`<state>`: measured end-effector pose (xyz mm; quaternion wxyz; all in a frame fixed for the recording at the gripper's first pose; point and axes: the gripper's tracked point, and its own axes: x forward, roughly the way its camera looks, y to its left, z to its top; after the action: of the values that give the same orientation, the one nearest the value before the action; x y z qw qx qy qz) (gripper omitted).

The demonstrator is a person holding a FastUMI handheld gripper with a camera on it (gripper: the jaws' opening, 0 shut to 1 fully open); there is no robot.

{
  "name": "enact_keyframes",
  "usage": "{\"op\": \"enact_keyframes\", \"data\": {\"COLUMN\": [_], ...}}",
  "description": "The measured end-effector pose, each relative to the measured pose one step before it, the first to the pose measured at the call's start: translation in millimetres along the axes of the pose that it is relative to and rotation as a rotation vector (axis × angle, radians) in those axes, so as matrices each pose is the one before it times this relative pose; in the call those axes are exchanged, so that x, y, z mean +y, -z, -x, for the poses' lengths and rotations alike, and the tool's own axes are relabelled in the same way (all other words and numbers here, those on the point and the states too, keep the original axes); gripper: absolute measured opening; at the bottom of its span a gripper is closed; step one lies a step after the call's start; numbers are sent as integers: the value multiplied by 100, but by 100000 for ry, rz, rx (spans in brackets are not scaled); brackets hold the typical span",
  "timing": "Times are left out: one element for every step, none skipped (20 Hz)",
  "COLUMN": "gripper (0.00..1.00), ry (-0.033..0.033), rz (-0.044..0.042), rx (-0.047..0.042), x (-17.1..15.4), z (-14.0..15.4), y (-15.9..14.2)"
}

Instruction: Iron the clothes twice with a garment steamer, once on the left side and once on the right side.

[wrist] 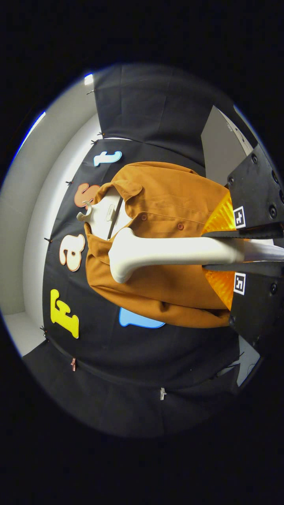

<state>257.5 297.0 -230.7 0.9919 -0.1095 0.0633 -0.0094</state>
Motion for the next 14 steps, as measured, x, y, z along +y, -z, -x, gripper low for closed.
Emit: {"op": "enact_keyframes", "data": {"gripper": [26,26,26,26,26,26,26,26,26,26,26,26,26,26], "ry": [751,599,267,32,73,-2,-119,-47,51,59,21,142,90,24], "rz": [1121,1376,939,174,-65,-64,-167,113,100,-271,-152,71,154,16], "rx": [140,108,596,796,1338,1278,1489,1262,1442,1218,1534,1697,1482,1528], "x": [184,137,93,10,70,124,135,172,80,14,50,122,71,69], "z": [-402,-338,-188,-249,-116,-258,-144,-87,-123,-248,30,-52,-31,30], "y": [309,370,449,574,757,648,767,686,652,815,805,811,804,832]}}
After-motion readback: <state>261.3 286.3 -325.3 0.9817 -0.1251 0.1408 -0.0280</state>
